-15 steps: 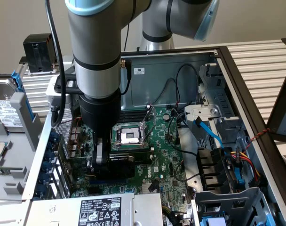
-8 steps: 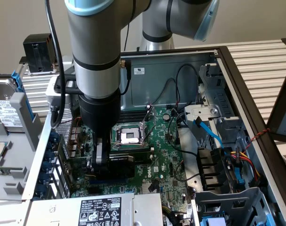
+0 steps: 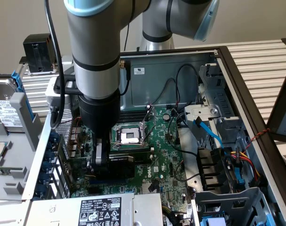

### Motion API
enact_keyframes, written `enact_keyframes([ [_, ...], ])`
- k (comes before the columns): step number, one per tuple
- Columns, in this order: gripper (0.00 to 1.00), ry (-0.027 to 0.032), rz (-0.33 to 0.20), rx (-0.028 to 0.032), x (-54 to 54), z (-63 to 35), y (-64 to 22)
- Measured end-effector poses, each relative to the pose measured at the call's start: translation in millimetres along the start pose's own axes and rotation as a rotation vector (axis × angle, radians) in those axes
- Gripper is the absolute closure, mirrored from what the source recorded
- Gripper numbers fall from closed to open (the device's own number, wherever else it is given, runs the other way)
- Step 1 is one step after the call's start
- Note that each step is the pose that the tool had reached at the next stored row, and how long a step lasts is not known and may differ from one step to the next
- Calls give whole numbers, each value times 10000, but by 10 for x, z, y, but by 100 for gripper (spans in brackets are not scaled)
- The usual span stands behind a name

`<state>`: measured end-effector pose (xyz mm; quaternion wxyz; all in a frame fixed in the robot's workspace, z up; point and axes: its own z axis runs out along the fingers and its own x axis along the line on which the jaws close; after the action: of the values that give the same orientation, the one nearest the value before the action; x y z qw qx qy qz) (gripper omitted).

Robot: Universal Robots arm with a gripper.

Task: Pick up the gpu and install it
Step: 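Insert the gpu into the slot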

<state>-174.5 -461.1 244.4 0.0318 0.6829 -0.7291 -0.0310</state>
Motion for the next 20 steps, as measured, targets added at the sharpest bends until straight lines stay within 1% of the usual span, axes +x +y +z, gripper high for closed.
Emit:
enact_keyframes([
  [14,73,2,0,-1,-1,48,-3],
  [16,73,-10,-1,8,-3,64,-3],
  [20,73,-1,-2,-8,-5,61,0],
])
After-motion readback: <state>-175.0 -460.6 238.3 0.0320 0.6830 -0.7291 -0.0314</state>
